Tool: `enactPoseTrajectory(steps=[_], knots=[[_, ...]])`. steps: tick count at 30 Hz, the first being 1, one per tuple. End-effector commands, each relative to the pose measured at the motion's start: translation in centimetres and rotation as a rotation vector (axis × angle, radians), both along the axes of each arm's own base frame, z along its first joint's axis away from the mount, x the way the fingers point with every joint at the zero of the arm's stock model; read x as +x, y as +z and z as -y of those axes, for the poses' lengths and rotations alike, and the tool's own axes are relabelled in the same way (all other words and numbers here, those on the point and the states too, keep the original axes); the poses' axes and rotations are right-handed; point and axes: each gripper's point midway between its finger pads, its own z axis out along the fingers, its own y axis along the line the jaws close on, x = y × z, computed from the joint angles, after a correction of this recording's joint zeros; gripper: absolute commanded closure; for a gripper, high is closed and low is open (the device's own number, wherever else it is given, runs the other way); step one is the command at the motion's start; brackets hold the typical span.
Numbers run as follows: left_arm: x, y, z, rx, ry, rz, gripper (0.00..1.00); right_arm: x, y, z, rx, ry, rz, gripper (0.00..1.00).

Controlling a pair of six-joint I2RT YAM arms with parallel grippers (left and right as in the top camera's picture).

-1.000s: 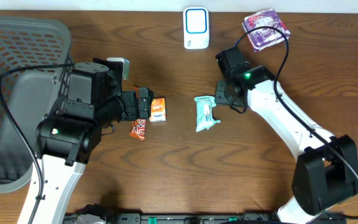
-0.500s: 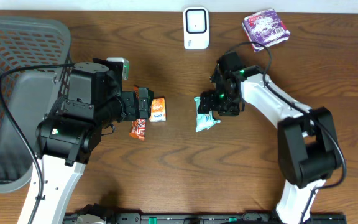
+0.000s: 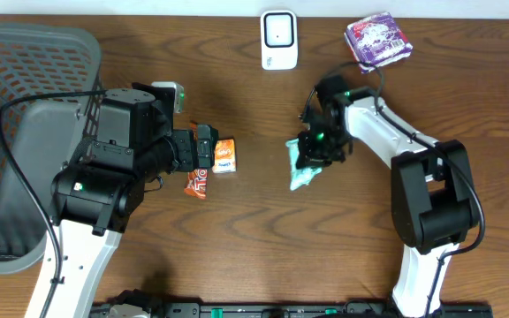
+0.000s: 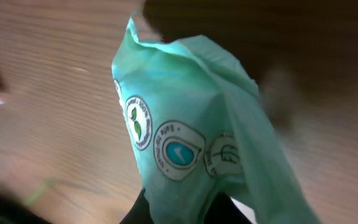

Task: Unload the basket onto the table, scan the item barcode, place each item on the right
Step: 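Lift the mint-green packet toward the white scanner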

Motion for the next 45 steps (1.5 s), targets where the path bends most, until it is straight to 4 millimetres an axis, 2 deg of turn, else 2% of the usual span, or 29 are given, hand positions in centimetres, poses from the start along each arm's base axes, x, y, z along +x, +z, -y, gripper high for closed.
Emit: enactPoseTrajectory(steps=[1, 4, 6, 9, 12, 17, 21, 24, 27, 28, 29, 32, 35, 40, 43, 45], knots=[[0.2, 0.7, -0.2, -0.003, 0.017, 0.015, 0.01, 3.8, 3.5, 3.7, -0.300, -0.043, 0.170, 0.99], [0.2, 0.7, -0.2, -0.003, 0.017, 0.015, 0.01, 5.0, 6.2, 7.7, -0.632, -0.159, 0.277, 0.99], [0.2, 0.7, -0.2, -0.003, 0.017, 0.015, 0.01, 5.1, 7.2, 8.9, -0.768, -0.191, 0.341, 0.99], [0.2, 0.7, -0.2, -0.003, 0.017, 0.016, 0.01, 5.1, 7.4, 9.8, -0.905, -0.242, 0.413, 0.99], [0.2, 0.7, -0.2, -0.003, 0.017, 0.016, 0.01, 4.9, 6.5, 10.6, -1.007, -0.283, 0.487, 0.98], [0.2, 0.7, -0.2, -0.003, 0.017, 0.015, 0.01, 3.6, 3.6, 9.4, -0.994, -0.222, 0.468, 0.91], [0.2, 0.7, -0.2, -0.003, 0.017, 0.015, 0.01, 2.7, 2.7, 7.3, -0.932, -0.174, 0.445, 0.82], [0.2, 0.7, -0.2, -0.003, 0.017, 0.015, 0.01, 2.3, 1.8, 4.8, -0.844, -0.109, 0.428, 0.67], [0.2, 0.7, -0.2, -0.003, 0.017, 0.015, 0.01, 2.2, 1.0, 1.9, -0.742, -0.049, 0.426, 0.32], [0.2, 0.7, -0.2, -0.003, 0.017, 0.015, 0.01, 2.1, 0.8, 0.9, -0.703, -0.029, 0.424, 0.25], [0.2, 0.7, -0.2, -0.003, 0.017, 0.015, 0.01, 1.9, 0.5, -0.2, -0.661, -0.004, 0.421, 0.22], [0.2, 0.7, -0.2, -0.003, 0.017, 0.015, 0.01, 1.7, 0.7, -1.9, -0.596, 0.017, 0.410, 0.24], [0.2, 0.7, -0.2, -0.003, 0.017, 0.016, 0.01, 2.4, 2.3, -2.1, -0.588, 0.005, 0.411, 0.24], [0.2, 0.7, -0.2, -0.003, 0.017, 0.016, 0.01, 4.2, 6.0, -0.1, -0.605, 0.046, 0.396, 0.23], [0.2, 0.7, -0.2, -0.003, 0.017, 0.015, 0.01, 4.5, 6.3, 1.5, -0.617, 0.124, 0.368, 0.28], [0.2, 0.7, -0.2, -0.003, 0.017, 0.015, 0.01, 4.5, 5.8, 2.9, -0.649, 0.158, 0.352, 0.39]])
